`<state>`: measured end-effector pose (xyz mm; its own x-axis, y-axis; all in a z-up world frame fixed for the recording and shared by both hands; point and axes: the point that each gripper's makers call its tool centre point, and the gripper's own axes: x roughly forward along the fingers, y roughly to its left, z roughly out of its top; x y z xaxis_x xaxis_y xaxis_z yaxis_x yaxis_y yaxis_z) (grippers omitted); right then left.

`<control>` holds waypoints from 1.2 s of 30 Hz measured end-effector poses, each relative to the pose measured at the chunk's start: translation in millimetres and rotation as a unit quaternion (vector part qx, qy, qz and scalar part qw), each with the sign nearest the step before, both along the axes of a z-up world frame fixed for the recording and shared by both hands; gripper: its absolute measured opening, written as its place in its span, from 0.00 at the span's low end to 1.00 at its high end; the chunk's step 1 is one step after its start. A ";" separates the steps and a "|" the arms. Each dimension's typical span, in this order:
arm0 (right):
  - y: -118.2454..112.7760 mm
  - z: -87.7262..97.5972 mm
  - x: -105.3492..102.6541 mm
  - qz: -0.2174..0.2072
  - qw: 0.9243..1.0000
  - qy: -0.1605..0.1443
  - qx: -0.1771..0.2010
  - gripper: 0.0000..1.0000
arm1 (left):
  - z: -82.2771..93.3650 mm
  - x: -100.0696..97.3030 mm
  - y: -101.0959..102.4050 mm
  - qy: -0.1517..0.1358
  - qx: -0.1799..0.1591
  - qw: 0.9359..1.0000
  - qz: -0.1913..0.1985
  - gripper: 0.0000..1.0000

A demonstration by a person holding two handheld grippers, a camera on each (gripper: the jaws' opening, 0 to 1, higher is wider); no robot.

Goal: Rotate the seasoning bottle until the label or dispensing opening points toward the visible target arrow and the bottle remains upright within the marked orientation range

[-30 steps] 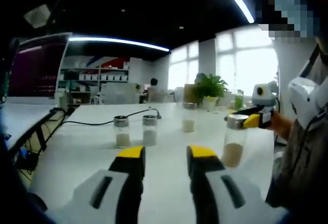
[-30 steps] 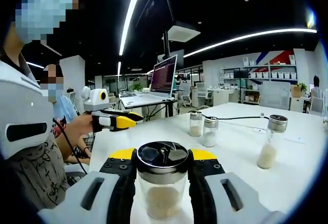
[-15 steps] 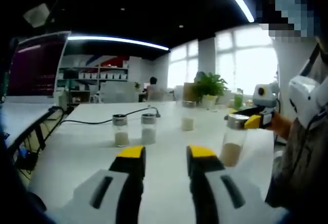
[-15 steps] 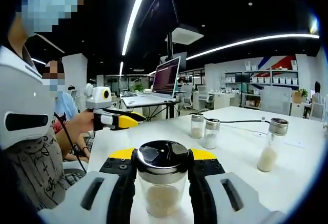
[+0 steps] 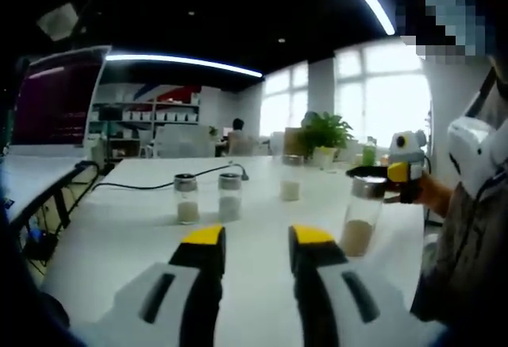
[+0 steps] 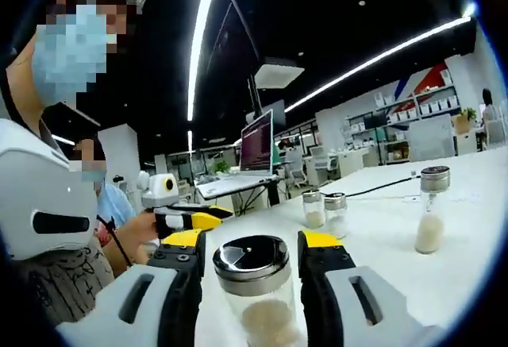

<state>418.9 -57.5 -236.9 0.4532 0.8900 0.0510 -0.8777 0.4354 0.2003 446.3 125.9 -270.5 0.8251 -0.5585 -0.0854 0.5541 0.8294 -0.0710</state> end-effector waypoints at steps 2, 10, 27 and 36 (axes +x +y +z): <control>1.0 -1.2 0.7 -0.003 1.000 -0.004 -0.011 0.56 | -0.8 0.4 -0.4 0.001 0.000 1.000 -0.002 0.33; 3.3 -8.5 5.4 -0.015 0.998 -0.021 -0.051 0.56 | -2.7 2.8 -1.9 0.003 0.001 1.000 -0.004 0.33; 4.0 -9.8 -0.6 0.014 0.998 -0.020 -0.058 0.39 | -0.7 4.6 -3.7 0.006 0.000 1.000 -0.003 0.33; 2.0 -8.4 1.5 0.021 0.998 -0.022 -0.052 0.39 | -0.1 7.2 -6.9 0.007 0.003 1.000 -0.006 0.33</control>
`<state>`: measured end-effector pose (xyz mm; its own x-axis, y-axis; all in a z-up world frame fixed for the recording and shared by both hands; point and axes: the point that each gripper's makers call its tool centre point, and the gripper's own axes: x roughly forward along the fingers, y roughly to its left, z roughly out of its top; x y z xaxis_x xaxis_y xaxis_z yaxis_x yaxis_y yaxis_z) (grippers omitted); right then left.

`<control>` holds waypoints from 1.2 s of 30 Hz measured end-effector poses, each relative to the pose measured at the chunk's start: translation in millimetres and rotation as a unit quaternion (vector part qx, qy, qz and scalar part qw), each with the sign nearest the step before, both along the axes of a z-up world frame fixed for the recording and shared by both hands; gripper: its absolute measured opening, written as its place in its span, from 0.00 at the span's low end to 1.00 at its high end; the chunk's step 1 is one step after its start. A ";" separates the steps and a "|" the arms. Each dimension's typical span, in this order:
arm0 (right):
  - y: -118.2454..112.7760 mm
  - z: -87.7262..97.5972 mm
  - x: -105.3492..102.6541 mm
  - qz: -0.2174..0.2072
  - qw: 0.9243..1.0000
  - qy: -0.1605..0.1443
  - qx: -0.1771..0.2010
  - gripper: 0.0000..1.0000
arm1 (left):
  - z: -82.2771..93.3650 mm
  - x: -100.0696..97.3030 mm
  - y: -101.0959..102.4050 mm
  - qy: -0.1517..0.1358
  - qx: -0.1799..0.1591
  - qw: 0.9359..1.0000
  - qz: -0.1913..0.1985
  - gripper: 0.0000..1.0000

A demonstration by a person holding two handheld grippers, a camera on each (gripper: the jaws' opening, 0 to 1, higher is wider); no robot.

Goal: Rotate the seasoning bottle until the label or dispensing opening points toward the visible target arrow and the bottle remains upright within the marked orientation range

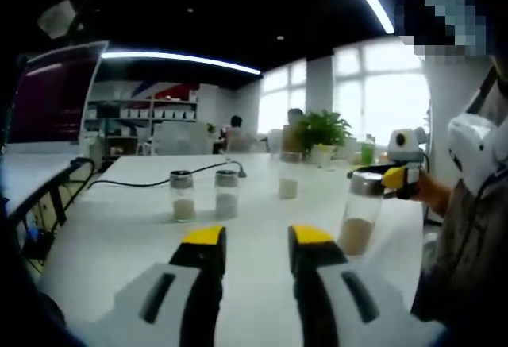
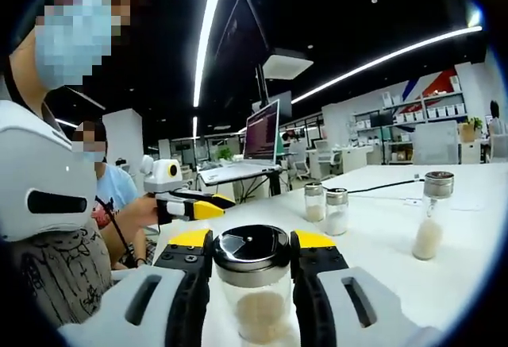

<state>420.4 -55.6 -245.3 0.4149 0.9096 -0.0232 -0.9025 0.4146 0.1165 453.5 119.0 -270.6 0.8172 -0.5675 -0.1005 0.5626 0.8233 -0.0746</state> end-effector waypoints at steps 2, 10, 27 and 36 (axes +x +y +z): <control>-0.1 0.4 -0.1 0.005 1.000 -0.004 0.000 0.38 | 0.0 0.7 -0.2 0.001 0.000 1.000 -0.001 0.32; -1.0 0.8 0.7 0.036 0.999 -0.007 0.012 0.38 | 0.1 -0.4 -0.8 0.000 0.002 1.000 -0.003 0.32; 1.5 1.2 -0.5 0.128 0.992 0.000 -0.012 0.37 | -3.8 -1.0 -0.8 0.005 -0.007 1.000 -0.007 0.32; 1.2 0.2 -0.6 0.182 0.983 0.005 -0.015 0.37 | -6.7 -3.0 -0.6 0.011 -0.010 1.000 -0.010 0.32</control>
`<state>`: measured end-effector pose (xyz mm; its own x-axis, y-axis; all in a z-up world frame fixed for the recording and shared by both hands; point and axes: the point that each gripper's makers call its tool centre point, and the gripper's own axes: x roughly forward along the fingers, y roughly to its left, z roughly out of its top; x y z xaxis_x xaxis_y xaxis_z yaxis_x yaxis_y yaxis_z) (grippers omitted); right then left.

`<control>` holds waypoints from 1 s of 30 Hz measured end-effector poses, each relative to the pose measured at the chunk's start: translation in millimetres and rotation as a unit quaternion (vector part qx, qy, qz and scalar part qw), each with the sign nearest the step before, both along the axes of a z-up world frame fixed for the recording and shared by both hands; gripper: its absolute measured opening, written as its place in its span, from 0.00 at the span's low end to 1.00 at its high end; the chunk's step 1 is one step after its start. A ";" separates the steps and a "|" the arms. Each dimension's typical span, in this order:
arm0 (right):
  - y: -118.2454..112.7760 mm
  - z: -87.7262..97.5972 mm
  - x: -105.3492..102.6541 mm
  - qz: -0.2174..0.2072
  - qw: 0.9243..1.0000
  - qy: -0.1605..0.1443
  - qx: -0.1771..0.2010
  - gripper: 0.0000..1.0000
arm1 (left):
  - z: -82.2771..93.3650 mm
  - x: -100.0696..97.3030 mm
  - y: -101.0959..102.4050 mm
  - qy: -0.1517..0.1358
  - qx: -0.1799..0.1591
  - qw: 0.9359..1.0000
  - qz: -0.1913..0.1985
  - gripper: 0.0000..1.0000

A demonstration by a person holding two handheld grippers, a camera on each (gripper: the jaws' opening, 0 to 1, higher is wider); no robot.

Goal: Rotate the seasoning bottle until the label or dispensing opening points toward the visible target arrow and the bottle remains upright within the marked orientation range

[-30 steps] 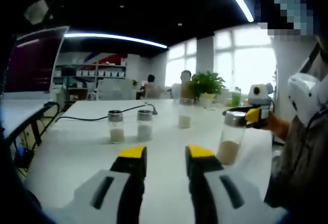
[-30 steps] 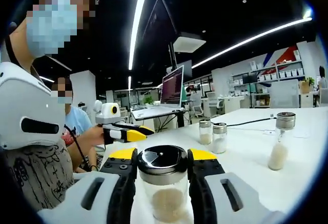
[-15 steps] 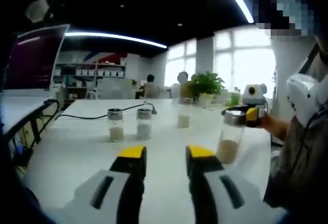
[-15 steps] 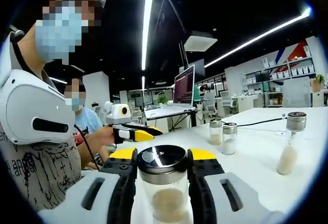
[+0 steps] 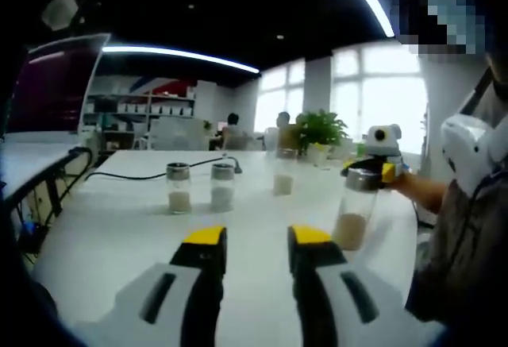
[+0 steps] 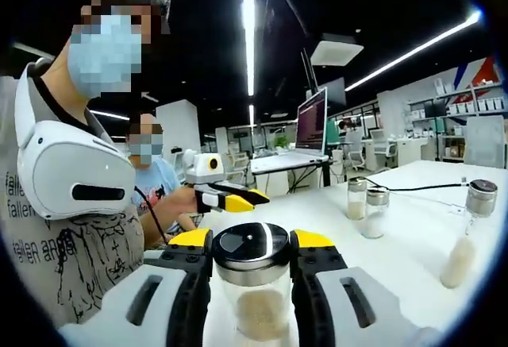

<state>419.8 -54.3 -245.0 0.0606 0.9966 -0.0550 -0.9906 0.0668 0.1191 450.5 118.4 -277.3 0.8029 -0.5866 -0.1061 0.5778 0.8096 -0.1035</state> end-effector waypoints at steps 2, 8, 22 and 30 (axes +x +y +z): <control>-0.8 -0.3 0.7 0.011 1.000 0.005 0.004 0.37 | -0.8 0.2 0.2 0.001 -0.001 1.000 0.000 0.32; -3.1 -1.0 -0.9 0.031 0.999 0.003 0.005 0.37 | -2.7 0.4 -0.5 0.002 -0.002 1.000 -0.003 0.32; -5.2 -1.4 -2.8 0.065 0.997 0.029 0.002 0.41 | -1.0 -0.2 1.4 0.001 -0.007 1.000 -0.004 0.32; -6.0 27.9 4.1 -0.016 0.999 0.006 0.031 0.60 | 0.7 -1.3 1.2 -0.002 -0.006 1.000 -0.005 0.32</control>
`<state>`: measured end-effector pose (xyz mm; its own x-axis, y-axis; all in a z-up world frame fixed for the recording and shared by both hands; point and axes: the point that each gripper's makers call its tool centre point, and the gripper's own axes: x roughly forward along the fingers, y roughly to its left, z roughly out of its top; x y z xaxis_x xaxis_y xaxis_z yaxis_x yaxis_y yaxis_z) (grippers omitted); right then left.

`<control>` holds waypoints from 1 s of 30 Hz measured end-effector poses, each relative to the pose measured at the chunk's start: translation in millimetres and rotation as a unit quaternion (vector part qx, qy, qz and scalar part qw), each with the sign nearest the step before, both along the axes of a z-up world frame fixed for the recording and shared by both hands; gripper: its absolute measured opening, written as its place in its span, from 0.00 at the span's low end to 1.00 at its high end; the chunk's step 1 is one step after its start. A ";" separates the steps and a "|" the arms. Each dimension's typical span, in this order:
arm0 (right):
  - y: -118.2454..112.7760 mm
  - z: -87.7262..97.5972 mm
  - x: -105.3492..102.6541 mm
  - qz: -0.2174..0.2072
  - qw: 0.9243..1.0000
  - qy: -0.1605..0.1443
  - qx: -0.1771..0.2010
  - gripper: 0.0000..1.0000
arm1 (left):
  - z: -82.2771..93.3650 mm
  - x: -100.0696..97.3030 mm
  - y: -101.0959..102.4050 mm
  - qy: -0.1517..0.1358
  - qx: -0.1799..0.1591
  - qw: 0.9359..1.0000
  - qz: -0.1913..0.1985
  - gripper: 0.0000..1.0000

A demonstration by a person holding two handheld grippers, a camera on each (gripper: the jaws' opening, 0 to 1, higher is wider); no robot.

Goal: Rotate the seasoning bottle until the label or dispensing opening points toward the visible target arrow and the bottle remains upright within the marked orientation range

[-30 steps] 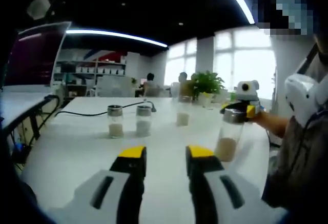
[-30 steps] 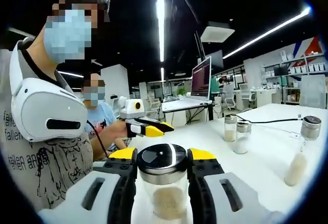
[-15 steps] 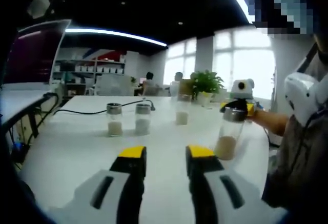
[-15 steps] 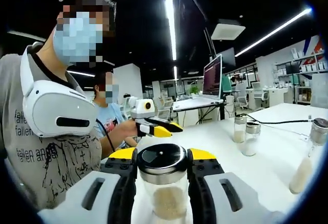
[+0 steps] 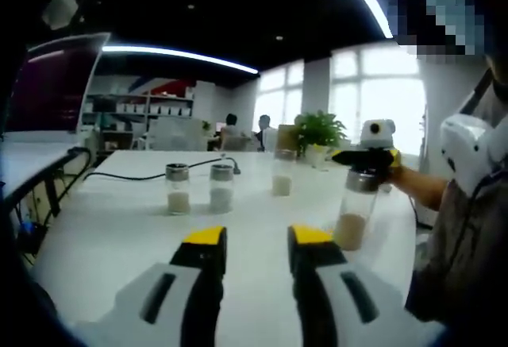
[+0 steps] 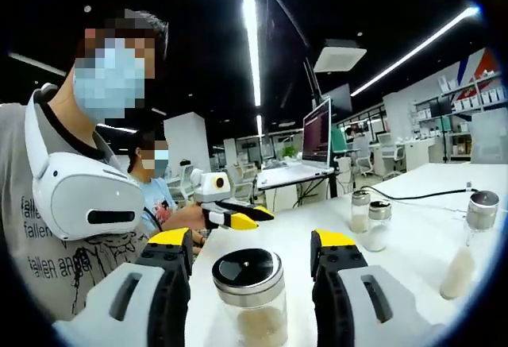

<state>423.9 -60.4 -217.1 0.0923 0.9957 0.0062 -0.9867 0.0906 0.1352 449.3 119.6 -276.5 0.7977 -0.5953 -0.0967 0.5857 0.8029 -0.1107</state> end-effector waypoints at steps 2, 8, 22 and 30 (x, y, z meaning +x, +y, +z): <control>0.8 1.3 2.1 -0.031 0.999 -0.005 -0.004 0.60 | 0.8 0.1 -0.2 -0.001 -0.001 1.000 -0.001 0.32; 7.7 -2.2 -8.0 -0.091 0.996 -0.008 -0.007 0.57 | 0.8 0.4 -2.1 -0.002 0.002 1.000 -0.002 0.32; 7.5 -16.7 -1.2 -0.198 0.980 0.013 -0.005 0.50 | -5.1 3.9 -4.3 0.004 0.008 1.000 -0.002 0.32; 8.4 -20.6 1.2 -0.214 0.977 -0.004 -0.021 0.46 | -7.4 5.1 -2.6 0.008 0.012 1.000 0.003 0.32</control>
